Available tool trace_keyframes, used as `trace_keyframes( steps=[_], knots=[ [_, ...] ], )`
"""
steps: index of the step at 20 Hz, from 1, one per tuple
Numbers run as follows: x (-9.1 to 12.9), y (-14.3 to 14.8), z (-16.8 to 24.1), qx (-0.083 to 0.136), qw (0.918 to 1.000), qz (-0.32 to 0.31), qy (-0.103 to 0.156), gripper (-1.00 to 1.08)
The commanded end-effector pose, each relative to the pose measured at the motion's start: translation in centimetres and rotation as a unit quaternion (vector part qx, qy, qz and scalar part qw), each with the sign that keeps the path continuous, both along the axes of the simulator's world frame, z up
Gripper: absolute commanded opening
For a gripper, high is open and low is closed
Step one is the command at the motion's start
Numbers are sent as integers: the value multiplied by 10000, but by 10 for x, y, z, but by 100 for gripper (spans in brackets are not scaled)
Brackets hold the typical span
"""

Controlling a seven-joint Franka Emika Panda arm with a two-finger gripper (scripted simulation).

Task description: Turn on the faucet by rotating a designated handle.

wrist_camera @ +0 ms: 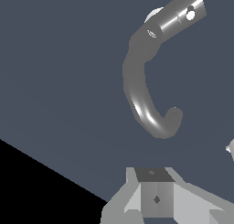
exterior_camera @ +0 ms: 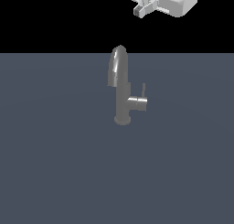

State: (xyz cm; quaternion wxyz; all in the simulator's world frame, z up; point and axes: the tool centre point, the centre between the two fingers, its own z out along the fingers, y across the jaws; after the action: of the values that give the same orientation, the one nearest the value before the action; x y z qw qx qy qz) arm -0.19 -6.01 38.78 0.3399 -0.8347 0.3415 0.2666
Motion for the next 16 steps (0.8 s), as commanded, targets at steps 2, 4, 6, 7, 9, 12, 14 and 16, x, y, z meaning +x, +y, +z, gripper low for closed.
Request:
trace_keyframes(
  steps=[2, 4, 6, 7, 9, 12, 14, 16],
  knots=[
    [16, -11, -21, 391, 9980, -383, 301, -100],
    [25, -18, -35, 621, 9951, -610, 479, -100],
    [33, -24, -49, 853, 9906, -842, 661, -100],
    [37, -27, -57, 971, 9878, -959, 753, -100],
    [43, -32, -73, 1209, 9809, -1196, 939, -100],
    [52, -40, -98, 1572, 9675, -1560, 1225, -100],
    [57, -45, -116, 1816, 9562, -1806, 1418, -100],
    [61, -48, -134, 2057, 9433, -2049, 1610, -100]
  ],
)
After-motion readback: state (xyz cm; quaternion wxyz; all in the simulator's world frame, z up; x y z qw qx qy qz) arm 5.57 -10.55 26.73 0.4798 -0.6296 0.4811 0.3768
